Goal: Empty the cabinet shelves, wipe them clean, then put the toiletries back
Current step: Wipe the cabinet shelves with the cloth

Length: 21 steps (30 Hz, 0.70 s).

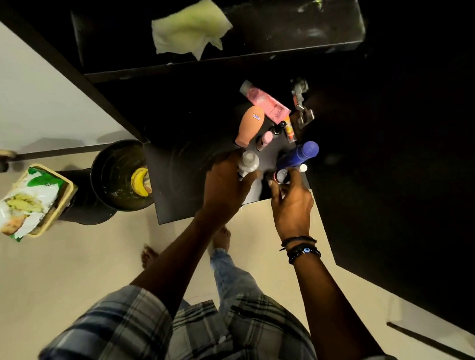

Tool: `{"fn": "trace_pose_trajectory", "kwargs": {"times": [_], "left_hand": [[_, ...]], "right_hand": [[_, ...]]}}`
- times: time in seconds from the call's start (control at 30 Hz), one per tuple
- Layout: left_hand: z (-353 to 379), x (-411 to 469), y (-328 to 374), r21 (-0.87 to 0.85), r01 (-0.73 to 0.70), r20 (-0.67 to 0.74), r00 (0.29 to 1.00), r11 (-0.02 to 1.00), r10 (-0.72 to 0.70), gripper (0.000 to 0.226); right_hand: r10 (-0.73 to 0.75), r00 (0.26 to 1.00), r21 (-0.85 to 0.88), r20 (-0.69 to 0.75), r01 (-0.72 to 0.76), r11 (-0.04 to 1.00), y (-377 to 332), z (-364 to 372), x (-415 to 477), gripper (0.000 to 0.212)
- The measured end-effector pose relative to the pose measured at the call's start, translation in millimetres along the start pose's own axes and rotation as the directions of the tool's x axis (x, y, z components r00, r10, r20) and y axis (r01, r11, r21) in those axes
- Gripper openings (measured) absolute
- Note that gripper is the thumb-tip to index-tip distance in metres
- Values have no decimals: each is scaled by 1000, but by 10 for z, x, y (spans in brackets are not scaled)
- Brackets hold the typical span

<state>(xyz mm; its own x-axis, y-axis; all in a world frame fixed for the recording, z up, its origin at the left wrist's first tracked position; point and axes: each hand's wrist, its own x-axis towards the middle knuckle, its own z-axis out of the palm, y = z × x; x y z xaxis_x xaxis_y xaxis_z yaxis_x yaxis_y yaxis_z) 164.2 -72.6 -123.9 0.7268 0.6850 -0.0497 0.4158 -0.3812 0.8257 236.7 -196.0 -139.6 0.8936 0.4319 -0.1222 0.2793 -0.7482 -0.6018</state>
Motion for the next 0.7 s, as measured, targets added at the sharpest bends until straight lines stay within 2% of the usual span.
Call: {"fn": "trace_pose_trajectory", "kwargs": {"times": [0.17, 0.5, 0.7], "left_hand": [[242, 118, 6, 30, -62, 40, 997, 998, 61, 36], [482, 201, 32, 27, -55, 55, 997, 998, 54, 46], [449, 157, -11, 2, -85, 44, 995, 996, 85, 41]], "right_hand": [[75, 997, -9, -24, -75, 997, 45, -21, 57, 30], [78, 997, -9, -11, -79, 997, -34, -65, 169, 33], [85, 996, -11, 4, -85, 996, -45, -125, 107, 33]]}}
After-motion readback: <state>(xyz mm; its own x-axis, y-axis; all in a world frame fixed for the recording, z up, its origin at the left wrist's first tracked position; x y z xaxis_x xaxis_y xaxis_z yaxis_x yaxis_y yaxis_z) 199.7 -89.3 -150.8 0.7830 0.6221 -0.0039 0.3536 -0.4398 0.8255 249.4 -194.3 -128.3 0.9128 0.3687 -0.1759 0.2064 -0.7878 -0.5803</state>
